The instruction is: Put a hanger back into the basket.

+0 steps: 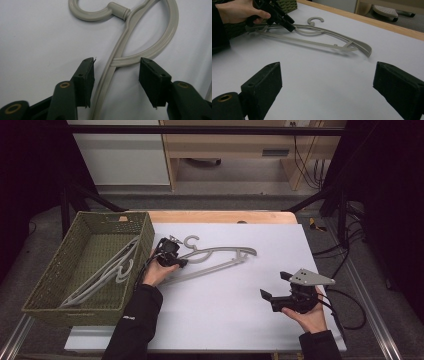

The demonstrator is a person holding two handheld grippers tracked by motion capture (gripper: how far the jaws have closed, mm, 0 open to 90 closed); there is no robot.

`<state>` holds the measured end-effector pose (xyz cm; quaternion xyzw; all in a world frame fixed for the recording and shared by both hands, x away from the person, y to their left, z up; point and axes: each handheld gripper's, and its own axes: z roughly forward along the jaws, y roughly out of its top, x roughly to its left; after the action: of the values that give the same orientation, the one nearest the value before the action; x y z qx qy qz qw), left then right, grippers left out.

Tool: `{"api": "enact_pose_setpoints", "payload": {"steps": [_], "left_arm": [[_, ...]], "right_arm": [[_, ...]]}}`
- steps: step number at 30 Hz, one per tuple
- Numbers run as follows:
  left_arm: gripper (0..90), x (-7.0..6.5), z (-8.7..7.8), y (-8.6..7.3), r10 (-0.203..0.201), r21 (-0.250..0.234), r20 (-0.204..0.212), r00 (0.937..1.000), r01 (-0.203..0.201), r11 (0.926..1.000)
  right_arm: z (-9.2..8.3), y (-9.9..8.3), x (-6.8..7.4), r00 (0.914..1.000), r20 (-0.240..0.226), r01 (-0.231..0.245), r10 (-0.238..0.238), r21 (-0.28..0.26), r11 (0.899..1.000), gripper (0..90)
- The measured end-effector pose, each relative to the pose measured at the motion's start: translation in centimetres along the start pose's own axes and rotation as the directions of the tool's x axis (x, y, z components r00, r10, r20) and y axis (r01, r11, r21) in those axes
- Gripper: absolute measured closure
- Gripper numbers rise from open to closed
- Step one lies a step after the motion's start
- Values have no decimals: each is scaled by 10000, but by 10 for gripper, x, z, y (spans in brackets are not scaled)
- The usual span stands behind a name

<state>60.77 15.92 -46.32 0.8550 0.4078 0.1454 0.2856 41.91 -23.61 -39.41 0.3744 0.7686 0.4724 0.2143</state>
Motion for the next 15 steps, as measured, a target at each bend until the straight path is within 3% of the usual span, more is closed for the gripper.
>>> {"api": "enact_pose_setpoints", "payload": {"steps": [2,5,7,9,10,12,15], "left_arm": [[503,-1,0,0,-113,37,38,9999,113,9999],[526,-2,-1,0,38,191,-99,9999,-36,9998],[590,-2,-2,0,23,258,-183,9998,-18,9997],[742,-4,-5,0,-175,368,-246,9995,184,9992],[740,-6,-6,0,-190,528,-211,9996,201,9984],[750,-13,-7,-1,147,626,-359,9992,-125,9980],[768,-19,-10,-2,387,799,-111,9992,-377,9961]], "right_arm": [[0,0,0,10000,-1,19,-19,-1,10000,87],[0,0,0,10000,-4,-7,7,-8,10000,88],[-1,0,1,10000,-28,1,-1,-24,10000,88],[0,0,0,10000,-5,0,0,-23,10000,89],[0,0,1,10000,-11,19,-19,-6,10000,89],[1,0,1,10000,-14,17,-17,7,10000,89],[0,0,1,10000,-13,25,-25,4,10000,89]]}}
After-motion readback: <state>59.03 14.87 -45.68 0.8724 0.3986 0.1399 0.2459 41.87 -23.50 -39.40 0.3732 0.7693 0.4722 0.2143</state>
